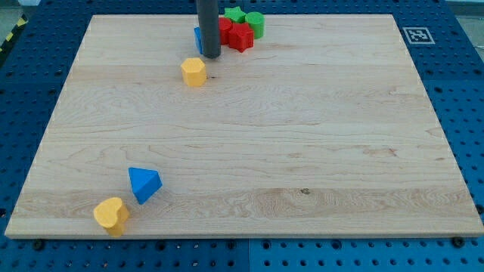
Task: Slide the yellow hexagon closer to the blue cube
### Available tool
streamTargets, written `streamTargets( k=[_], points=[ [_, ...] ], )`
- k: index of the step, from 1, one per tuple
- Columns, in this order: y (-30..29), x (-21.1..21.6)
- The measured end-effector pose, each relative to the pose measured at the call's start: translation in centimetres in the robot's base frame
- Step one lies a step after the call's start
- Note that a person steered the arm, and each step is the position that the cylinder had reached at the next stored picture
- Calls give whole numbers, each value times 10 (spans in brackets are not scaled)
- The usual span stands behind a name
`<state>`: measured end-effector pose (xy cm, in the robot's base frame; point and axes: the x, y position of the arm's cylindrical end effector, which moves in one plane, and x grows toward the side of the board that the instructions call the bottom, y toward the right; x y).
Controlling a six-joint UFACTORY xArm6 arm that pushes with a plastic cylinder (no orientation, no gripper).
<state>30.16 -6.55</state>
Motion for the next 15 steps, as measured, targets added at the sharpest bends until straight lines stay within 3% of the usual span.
streamTargets(
  k=[2,3,4,5,7,12,15],
  points=[
    [-94,36],
    [-39,73],
    [24,81],
    [52,81],
    [-3,81],
    [25,76],
    [23,42]
  ],
)
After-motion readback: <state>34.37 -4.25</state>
